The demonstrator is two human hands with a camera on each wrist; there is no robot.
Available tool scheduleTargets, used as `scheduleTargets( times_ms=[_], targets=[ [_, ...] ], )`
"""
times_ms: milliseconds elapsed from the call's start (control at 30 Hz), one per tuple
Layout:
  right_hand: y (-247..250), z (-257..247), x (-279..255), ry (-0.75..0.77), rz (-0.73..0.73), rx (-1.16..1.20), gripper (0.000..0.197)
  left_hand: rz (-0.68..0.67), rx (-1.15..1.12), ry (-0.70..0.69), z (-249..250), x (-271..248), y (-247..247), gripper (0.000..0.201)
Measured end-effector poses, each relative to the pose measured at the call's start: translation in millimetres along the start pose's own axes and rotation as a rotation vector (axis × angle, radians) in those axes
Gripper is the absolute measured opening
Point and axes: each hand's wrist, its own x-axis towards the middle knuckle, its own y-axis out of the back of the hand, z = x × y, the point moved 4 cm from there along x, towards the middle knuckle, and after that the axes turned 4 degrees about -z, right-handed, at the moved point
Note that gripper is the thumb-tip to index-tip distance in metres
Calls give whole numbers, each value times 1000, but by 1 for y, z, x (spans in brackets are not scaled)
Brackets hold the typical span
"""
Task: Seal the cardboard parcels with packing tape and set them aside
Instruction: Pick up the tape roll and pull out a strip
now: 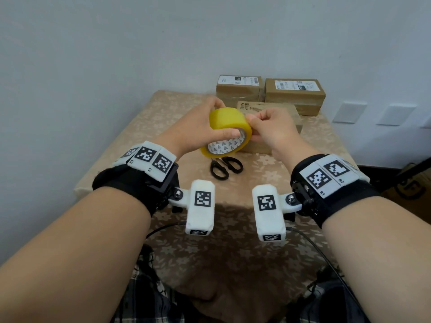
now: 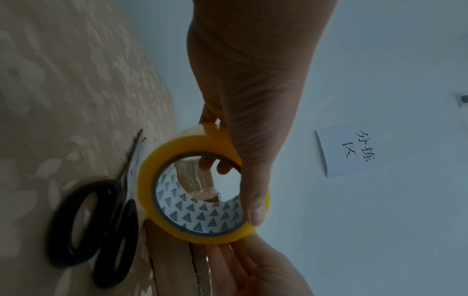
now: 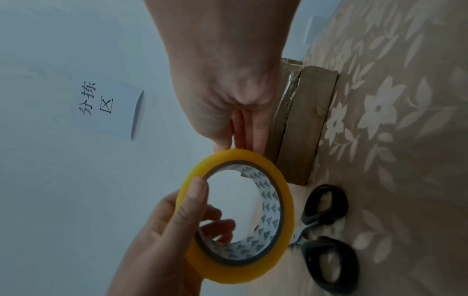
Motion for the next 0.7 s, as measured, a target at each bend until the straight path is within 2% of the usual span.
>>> scheduleTargets(
  times_ms=[133,367,467,533,633,700],
  targets=[
    [1,-3,-4,-27,-4,1,16,90,-73,-14,-1,-3,5,44],
    [-2,-19,-3,73,69,-220,25,181,-153,-53,-4,-2,4,45],
    [-3,-27,-7,115,78,-316,27,150,-324,-6,-3,0,0,26],
    [-4,-37,-11,168,89,-366,25,213,-463,29,-6,3,3,31],
    [-6,-49,-13,221,53,-400,21,361,-392,45,-9,5,13,40],
    [-3,-54,-9,224,27,-381,22,343,-215,23,-7,12,20,35]
  ],
)
